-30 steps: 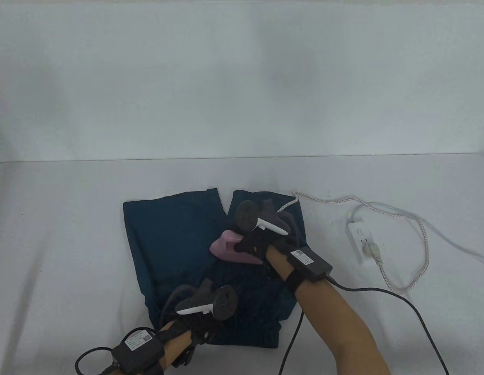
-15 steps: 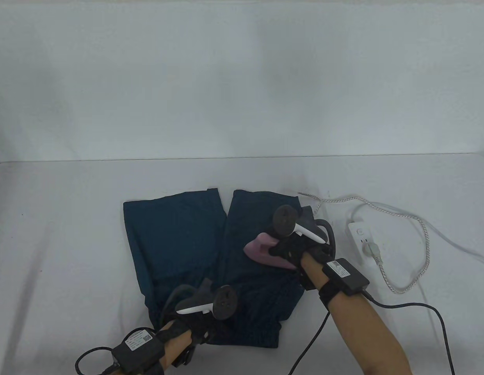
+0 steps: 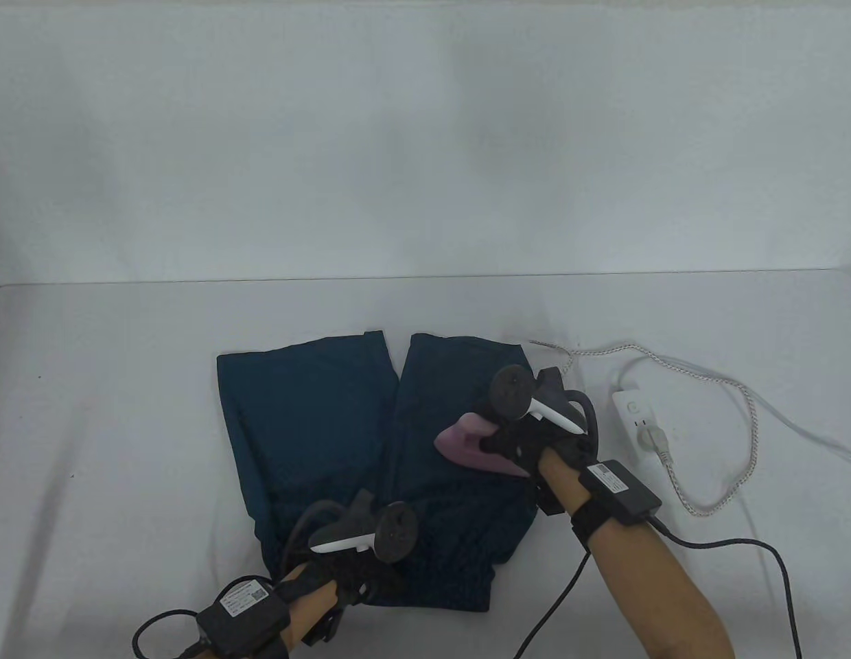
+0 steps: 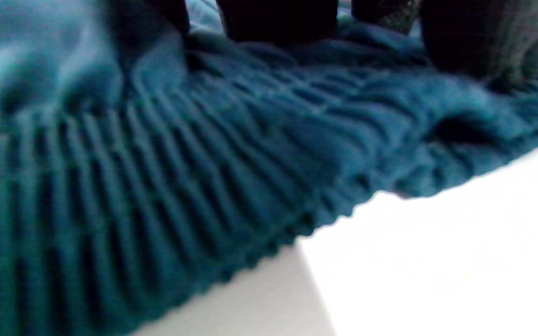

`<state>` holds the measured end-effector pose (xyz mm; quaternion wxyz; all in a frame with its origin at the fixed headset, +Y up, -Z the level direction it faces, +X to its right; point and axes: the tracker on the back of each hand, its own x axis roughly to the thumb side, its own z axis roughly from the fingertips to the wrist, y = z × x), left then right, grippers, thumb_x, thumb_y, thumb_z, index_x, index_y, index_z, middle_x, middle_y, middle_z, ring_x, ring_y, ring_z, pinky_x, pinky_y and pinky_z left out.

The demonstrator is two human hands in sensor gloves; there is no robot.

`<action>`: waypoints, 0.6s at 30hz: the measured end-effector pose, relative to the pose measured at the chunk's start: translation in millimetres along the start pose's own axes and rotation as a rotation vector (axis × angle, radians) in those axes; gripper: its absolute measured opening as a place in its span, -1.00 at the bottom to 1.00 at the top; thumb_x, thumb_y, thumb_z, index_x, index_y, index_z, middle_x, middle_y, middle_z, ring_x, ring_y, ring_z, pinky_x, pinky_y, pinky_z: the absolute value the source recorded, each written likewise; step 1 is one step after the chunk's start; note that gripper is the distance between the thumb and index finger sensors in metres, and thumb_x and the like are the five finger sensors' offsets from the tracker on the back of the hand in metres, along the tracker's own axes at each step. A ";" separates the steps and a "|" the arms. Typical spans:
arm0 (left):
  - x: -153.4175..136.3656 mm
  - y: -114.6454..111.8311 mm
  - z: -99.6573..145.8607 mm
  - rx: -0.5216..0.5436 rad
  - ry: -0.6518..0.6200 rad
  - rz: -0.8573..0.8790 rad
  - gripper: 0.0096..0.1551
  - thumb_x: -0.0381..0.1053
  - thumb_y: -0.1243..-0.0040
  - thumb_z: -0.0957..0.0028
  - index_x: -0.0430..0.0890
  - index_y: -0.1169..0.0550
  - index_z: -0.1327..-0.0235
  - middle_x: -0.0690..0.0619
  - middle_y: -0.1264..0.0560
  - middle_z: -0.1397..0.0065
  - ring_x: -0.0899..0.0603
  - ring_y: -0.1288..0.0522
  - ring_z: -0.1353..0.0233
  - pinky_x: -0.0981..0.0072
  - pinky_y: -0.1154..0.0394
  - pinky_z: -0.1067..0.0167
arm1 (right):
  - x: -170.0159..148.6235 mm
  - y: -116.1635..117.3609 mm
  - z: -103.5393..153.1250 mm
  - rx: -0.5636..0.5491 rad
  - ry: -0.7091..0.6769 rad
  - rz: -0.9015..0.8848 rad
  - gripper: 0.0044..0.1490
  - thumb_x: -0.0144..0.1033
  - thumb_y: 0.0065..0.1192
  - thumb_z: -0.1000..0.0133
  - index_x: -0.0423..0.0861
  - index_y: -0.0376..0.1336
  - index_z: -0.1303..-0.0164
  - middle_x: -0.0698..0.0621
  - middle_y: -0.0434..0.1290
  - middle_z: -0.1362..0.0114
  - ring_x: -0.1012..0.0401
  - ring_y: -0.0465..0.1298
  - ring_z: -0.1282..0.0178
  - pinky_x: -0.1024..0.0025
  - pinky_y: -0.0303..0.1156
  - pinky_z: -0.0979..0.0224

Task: Iron shorts with electric iron on table

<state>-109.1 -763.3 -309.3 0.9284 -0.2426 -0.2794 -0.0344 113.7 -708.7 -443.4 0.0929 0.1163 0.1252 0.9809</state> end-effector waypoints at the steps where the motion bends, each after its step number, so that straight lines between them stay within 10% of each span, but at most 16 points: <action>1: -0.1 0.0 0.0 0.000 -0.001 0.000 -0.13 0.40 -0.21 0.10 0.39 -0.17 -0.51 0.23 -0.07 -0.63 -0.04 -0.16 -0.54 -0.21 -0.18 -0.50 | 5.6 1.0 -1.1 -0.001 -0.012 -0.005 -0.24 0.05 0.56 0.08 0.34 0.27 -0.35 0.25 0.57 -0.08 0.27 0.62 0.02 0.08 0.56 0.11; 18: -0.2 -0.2 0.0 0.000 0.000 0.003 -0.12 0.39 -0.21 0.10 0.39 -0.16 -0.51 0.22 -0.06 -0.63 -0.04 -0.15 -0.54 -0.21 -0.18 -0.51 | 85.2 15.5 -13.3 0.023 -0.185 -0.032 -0.22 0.09 0.55 0.07 0.31 0.27 -0.37 0.24 0.58 -0.06 0.30 0.65 0.08 0.13 0.59 0.19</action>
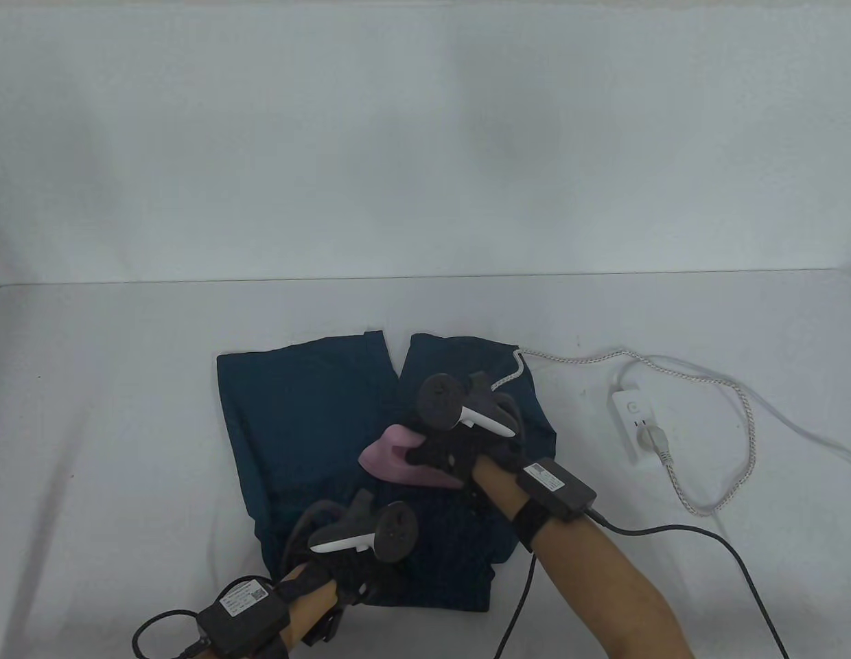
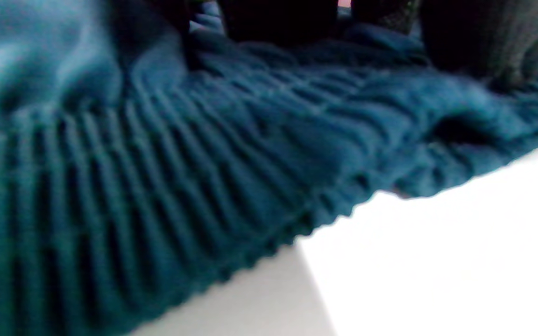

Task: Iron shorts with electric iron on table

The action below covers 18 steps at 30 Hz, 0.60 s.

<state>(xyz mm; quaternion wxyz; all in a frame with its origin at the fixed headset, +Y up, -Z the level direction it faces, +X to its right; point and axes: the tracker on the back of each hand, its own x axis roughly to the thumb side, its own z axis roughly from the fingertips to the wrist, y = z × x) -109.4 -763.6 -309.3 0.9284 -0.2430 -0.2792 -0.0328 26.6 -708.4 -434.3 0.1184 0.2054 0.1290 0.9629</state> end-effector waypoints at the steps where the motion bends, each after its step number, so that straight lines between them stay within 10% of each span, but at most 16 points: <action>1: -0.1 0.0 0.0 0.000 0.000 0.000 -0.13 0.40 -0.21 0.10 0.39 -0.17 -0.51 0.23 -0.06 -0.63 -0.04 -0.15 -0.54 -0.21 -0.18 -0.51 | 0.6 0.3 0.3 0.000 0.002 0.009 -0.22 0.09 0.55 0.07 0.31 0.27 -0.37 0.24 0.58 -0.06 0.30 0.65 0.07 0.13 0.59 0.19; 18: 0.1 -0.2 0.1 0.000 -0.001 -0.003 -0.13 0.39 -0.21 0.10 0.39 -0.17 -0.51 0.22 -0.07 -0.63 -0.05 -0.16 -0.54 -0.22 -0.18 -0.50 | -56.3 -5.4 49.0 -0.021 0.152 0.062 -0.23 0.08 0.55 0.06 0.31 0.26 -0.37 0.24 0.58 -0.05 0.30 0.65 0.09 0.11 0.58 0.19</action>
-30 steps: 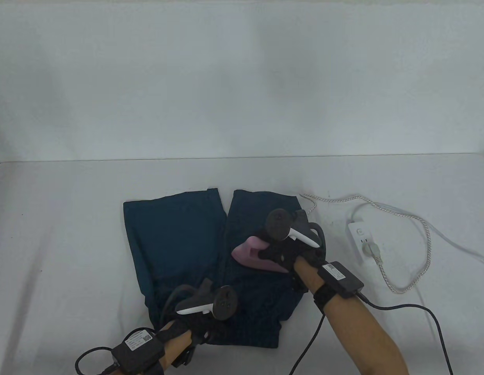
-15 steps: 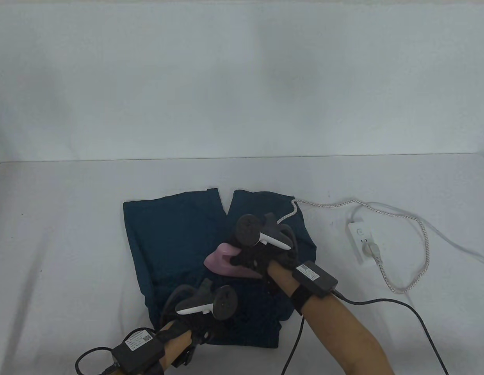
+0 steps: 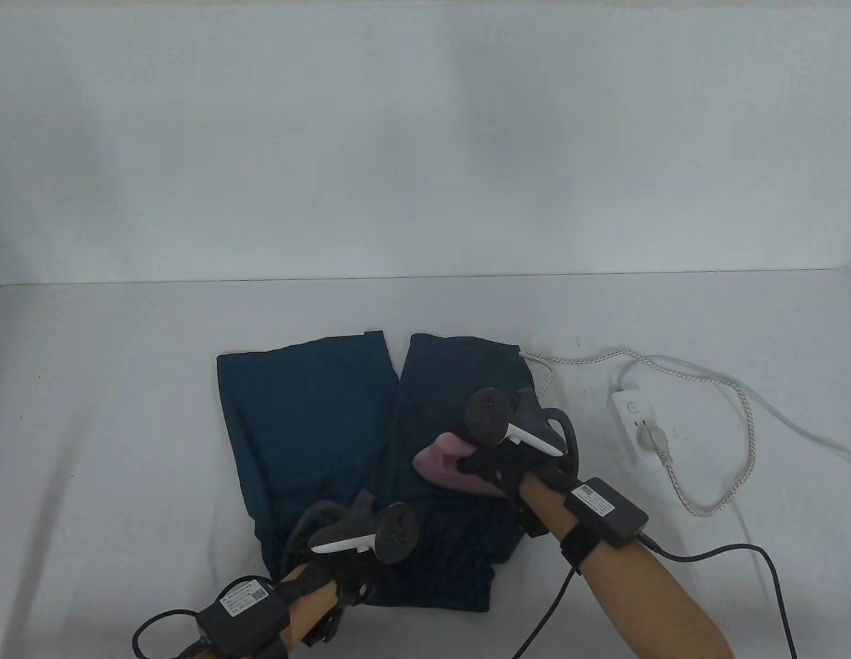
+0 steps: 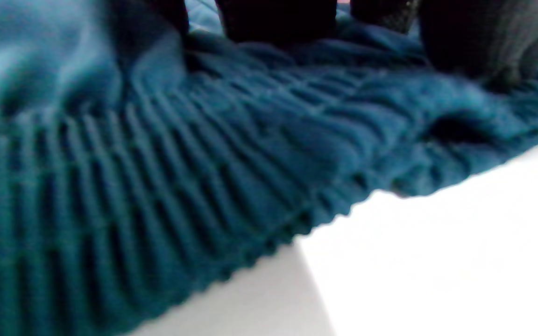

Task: Iron shorts with electric iron on table

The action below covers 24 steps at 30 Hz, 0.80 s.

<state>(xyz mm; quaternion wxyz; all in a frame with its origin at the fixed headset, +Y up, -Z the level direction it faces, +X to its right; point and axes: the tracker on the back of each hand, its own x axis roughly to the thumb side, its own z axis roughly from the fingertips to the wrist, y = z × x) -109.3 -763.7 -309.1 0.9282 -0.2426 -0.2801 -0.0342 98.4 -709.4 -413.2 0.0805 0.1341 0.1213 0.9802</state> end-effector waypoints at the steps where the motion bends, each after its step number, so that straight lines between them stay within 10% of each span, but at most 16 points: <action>1: 0.0 0.0 0.0 0.000 0.000 0.000 -0.13 0.39 -0.20 0.10 0.39 -0.17 -0.51 0.22 -0.07 -0.63 -0.05 -0.16 -0.54 -0.22 -0.18 -0.50 | -3.9 -0.6 2.4 0.003 0.007 0.003 -0.23 0.08 0.55 0.06 0.31 0.26 -0.37 0.24 0.58 -0.05 0.30 0.65 0.09 0.11 0.58 0.18; 12: 1.5 -0.2 0.0 -0.006 0.000 -0.014 -0.13 0.38 -0.20 0.09 0.37 -0.16 -0.52 0.21 -0.06 -0.63 -0.06 -0.16 -0.55 -0.22 -0.18 -0.50 | -22.7 -0.4 15.9 -0.018 0.032 -0.014 -0.23 0.07 0.55 0.07 0.31 0.27 -0.37 0.24 0.58 -0.06 0.29 0.64 0.08 0.11 0.57 0.17; 24: 2.5 -0.6 0.0 -0.008 0.000 -0.013 -0.12 0.38 -0.20 0.08 0.37 -0.15 -0.53 0.20 -0.04 -0.64 -0.07 -0.14 -0.55 -0.22 -0.18 -0.51 | 35.1 7.9 -1.4 -0.034 -0.074 -0.111 -0.23 0.08 0.55 0.07 0.30 0.27 -0.37 0.25 0.58 -0.06 0.30 0.65 0.08 0.12 0.58 0.18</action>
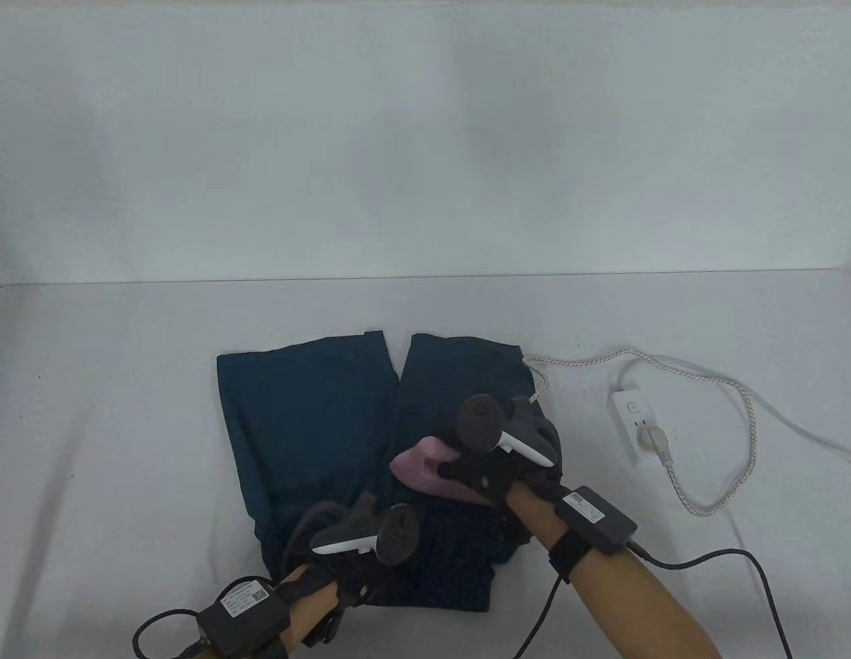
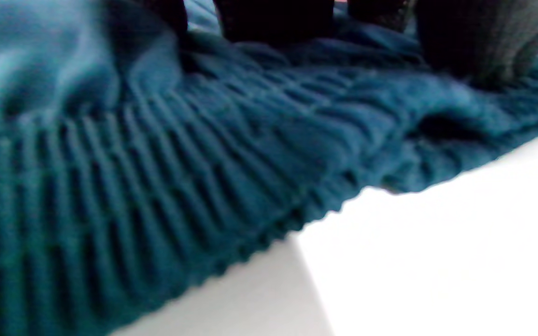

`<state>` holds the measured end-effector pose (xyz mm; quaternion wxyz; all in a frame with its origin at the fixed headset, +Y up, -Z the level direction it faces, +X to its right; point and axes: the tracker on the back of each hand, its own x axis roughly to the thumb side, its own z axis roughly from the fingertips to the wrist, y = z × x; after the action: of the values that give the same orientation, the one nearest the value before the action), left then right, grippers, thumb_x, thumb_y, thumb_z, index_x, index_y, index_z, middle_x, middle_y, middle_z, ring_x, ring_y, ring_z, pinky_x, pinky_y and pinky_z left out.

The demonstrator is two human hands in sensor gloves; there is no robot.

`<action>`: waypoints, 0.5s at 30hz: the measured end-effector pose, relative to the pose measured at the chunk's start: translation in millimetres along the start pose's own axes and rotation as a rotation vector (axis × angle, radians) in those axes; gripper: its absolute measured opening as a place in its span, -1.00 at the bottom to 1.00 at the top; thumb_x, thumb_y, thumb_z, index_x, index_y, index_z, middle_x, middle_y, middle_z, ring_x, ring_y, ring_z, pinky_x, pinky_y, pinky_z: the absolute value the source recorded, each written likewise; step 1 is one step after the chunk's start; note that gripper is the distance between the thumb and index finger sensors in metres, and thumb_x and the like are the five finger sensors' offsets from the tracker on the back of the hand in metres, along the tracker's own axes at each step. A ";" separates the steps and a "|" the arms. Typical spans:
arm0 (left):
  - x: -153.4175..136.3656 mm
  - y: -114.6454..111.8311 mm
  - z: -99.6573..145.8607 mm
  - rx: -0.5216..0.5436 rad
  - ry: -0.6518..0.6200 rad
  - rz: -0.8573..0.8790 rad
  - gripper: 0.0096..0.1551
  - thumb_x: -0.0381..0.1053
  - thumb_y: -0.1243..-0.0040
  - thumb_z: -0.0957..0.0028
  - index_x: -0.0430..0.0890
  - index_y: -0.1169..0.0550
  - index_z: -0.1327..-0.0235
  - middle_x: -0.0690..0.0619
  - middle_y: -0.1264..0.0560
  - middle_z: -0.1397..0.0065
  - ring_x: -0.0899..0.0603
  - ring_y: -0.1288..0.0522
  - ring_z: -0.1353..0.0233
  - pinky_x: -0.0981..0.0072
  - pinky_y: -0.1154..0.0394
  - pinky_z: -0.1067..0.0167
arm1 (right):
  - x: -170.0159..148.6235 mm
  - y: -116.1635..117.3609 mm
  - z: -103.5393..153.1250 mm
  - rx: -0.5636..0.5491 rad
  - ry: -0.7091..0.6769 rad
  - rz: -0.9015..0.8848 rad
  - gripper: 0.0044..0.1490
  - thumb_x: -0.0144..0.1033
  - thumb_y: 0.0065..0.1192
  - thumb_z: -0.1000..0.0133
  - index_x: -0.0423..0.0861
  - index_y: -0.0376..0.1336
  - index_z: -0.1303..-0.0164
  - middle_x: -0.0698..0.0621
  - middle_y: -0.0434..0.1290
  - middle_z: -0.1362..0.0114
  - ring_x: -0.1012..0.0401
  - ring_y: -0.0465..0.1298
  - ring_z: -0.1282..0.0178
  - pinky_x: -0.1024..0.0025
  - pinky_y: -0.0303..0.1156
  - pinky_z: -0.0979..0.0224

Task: Iron shorts with electric iron on table

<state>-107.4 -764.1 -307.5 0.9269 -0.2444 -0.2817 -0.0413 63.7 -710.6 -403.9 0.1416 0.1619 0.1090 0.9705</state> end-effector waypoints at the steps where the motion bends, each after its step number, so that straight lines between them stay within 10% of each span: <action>1: 0.1 0.0 0.0 0.000 0.000 0.000 -0.12 0.38 -0.20 0.08 0.37 -0.14 -0.53 0.20 -0.04 -0.64 -0.07 -0.14 -0.56 -0.22 -0.18 -0.51 | 4.4 0.9 -1.3 0.003 -0.009 0.001 -0.23 0.08 0.55 0.07 0.30 0.27 -0.37 0.25 0.58 -0.06 0.30 0.65 0.08 0.12 0.59 0.18; 15: 0.2 0.0 0.0 0.000 0.000 0.000 -0.11 0.38 -0.20 0.08 0.35 -0.13 -0.54 0.14 0.01 -0.66 -0.08 -0.07 -0.58 -0.22 -0.15 -0.52 | 39.7 12.5 -8.7 0.039 -0.052 0.043 -0.22 0.10 0.55 0.07 0.29 0.27 -0.38 0.25 0.58 -0.05 0.32 0.66 0.12 0.15 0.59 0.24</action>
<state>-107.2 -764.1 -307.4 0.9269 -0.2444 -0.2818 -0.0415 21.7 -711.5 -397.4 0.1205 0.1920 0.1205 0.9665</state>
